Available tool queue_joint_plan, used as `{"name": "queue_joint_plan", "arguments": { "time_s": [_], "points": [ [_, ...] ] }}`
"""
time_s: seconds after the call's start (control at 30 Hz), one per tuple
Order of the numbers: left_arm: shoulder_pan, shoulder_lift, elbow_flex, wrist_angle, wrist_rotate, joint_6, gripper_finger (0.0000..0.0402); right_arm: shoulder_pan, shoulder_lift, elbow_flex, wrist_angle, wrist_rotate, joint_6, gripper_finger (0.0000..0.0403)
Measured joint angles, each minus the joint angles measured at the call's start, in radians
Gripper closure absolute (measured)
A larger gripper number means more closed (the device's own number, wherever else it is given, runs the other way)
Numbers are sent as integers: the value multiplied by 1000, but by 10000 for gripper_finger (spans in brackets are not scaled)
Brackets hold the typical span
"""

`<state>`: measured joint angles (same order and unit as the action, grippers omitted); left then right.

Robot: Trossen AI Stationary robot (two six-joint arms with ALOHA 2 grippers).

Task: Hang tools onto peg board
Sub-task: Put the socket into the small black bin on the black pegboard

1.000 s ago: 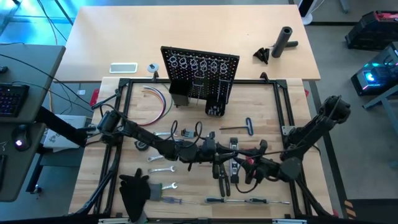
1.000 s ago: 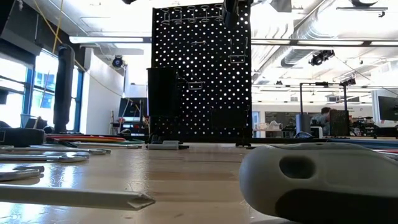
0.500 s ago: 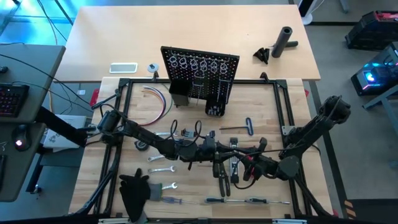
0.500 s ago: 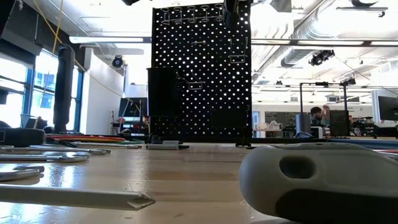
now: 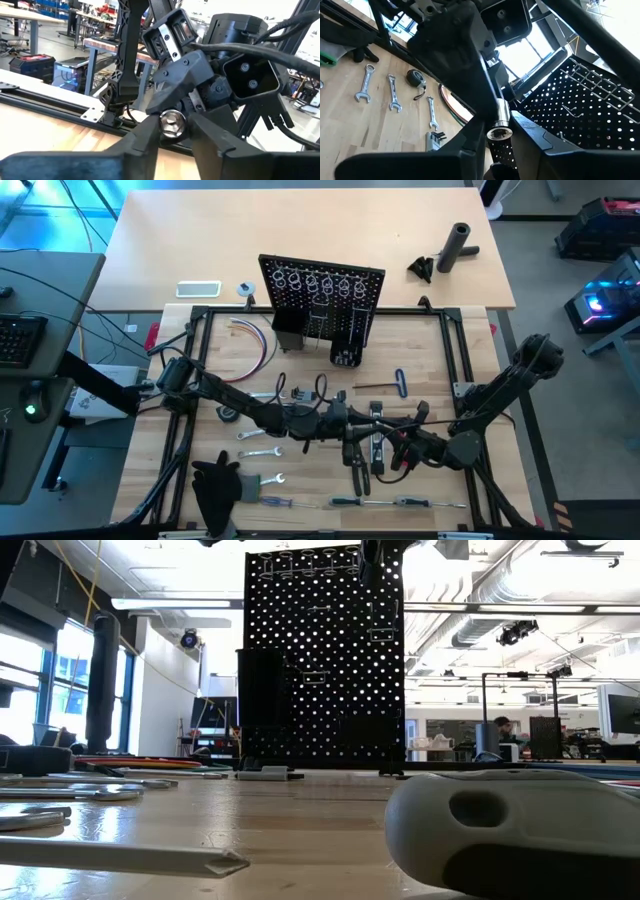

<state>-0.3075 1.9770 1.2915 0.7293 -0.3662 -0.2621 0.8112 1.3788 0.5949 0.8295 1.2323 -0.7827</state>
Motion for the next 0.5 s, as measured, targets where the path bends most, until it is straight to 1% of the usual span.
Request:
{"name": "queue_joint_plan", "arguments": {
  "time_s": [0.1, 0.23, 0.4, 0.5],
  "points": [
    [-1, -1, 0, -44, 3, -3, 270, 0, -1, 0, 2, 26, 20, 339],
    [-1, -11, -1, -148, 2, 3, 247, -10, -1, 0, -49, 42, 86, 339],
    [-5, -44, -1, -355, -5, -4, 240, -56, -1, 0, -207, 15, 273, 339],
    [-20, -75, -1, -519, -59, -15, 240, -103, -1, 0, -294, -31, 380, 339]
  ]
}}
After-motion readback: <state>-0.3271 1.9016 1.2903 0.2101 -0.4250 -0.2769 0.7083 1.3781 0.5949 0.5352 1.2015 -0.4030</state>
